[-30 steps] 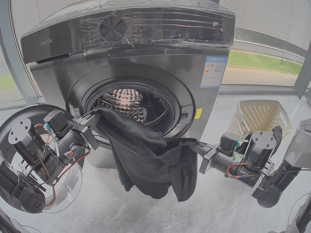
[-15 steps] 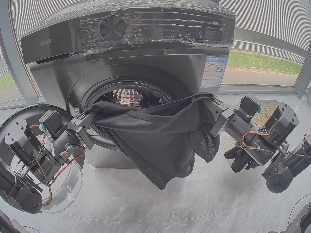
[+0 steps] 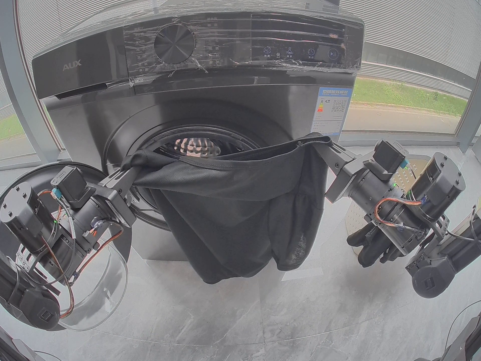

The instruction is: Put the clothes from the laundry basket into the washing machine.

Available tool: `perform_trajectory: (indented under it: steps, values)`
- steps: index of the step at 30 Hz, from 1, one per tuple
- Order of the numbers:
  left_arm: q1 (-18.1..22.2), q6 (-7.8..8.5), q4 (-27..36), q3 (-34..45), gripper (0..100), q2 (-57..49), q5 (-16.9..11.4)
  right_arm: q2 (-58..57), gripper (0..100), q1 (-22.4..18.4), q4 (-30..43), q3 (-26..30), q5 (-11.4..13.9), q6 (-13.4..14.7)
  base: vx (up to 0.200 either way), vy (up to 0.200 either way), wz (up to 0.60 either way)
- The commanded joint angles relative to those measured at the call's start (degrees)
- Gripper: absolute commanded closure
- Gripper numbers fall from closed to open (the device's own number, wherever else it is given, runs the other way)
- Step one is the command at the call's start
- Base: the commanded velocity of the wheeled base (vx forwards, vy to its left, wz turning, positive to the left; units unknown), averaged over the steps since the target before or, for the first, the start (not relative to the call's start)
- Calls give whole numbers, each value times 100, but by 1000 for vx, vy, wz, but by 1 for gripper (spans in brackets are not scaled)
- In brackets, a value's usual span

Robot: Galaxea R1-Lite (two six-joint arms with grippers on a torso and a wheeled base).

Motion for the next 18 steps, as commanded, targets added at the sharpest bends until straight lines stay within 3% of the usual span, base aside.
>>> perform_trajectory:
  steps: [1, 18]
  values:
    - [2, 0, -1, 2, 100, -31, 3, -7, 100, 31, -3, -7, 1, 1, 0, 0, 0]
    - [29, -8, -1, 11, 100, -22, -76, 2, 100, 75, -3, 28, 36, 80, 0, 0, 0]
